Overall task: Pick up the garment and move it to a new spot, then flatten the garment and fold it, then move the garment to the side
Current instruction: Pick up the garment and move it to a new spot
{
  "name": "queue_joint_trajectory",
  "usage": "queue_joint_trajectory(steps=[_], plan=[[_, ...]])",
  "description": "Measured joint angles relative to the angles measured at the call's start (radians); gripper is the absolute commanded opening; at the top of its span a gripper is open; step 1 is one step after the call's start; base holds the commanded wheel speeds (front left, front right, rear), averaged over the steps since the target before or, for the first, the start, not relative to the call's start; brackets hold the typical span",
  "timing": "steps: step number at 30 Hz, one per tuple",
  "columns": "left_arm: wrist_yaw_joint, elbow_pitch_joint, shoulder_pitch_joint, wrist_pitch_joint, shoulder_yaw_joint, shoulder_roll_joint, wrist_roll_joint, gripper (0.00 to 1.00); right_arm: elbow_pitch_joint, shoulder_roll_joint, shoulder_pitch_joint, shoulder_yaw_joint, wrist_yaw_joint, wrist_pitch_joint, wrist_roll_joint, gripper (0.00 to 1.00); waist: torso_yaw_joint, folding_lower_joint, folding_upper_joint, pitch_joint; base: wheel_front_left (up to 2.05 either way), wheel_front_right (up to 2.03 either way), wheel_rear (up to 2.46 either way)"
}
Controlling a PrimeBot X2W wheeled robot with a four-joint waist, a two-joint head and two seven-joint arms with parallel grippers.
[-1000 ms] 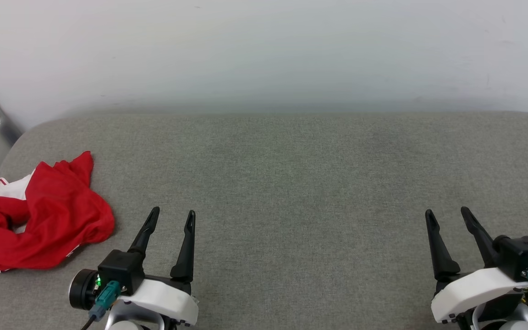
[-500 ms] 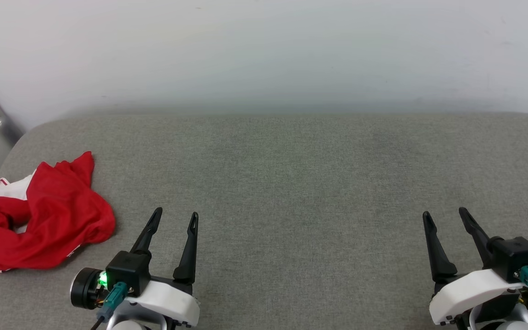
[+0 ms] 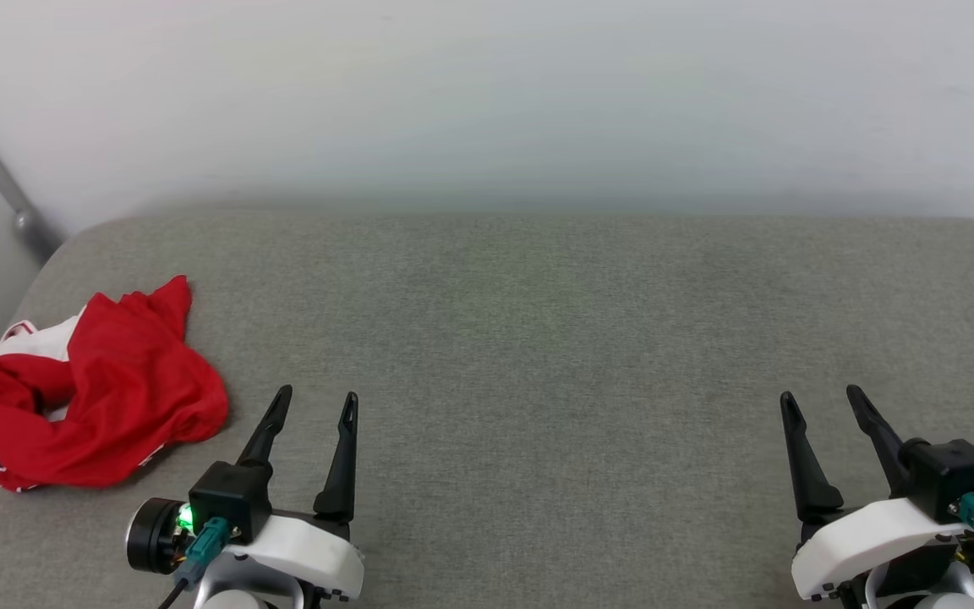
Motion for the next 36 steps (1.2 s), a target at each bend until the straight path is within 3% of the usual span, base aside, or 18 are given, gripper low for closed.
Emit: queue_joint_trajectory(steps=[9, 18, 28, 36], plan=[[0.023, 0.013, -0.02, 0.0, 0.031, 0.001, -0.007, 1.0, -0.004, 0.0, -0.005, 0.012, 0.0, 0.001, -0.003, 1.0, 0.076, 0.0, 0.0, 0.006, 0.0, 0.0, 0.0], [0.058, 0.013, -0.026, 0.0, 0.098, -0.003, -0.043, 1.0, -0.016, 0.0, -0.023, 0.038, 0.0, 0.003, -0.011, 1.0, 0.222, 0.0, 0.0, 0.02, 0.0, 0.0, 0.0], [0.066, 0.001, -0.019, 0.0, 0.146, -0.005, -0.057, 1.0, -0.016, 0.001, -0.057, 0.081, 0.0, 0.0, -0.015, 1.0, 0.379, 0.0, 0.0, 0.041, 0.0, 0.0, 0.0], [0.066, -0.009, -0.009, 0.0, 0.156, -0.01, -0.06, 1.0, -0.006, 0.001, -0.072, 0.105, 0.0, -0.007, -0.011, 1.0, 0.438, 0.0, 0.0, 0.05, 0.0, 0.0, 0.0]])
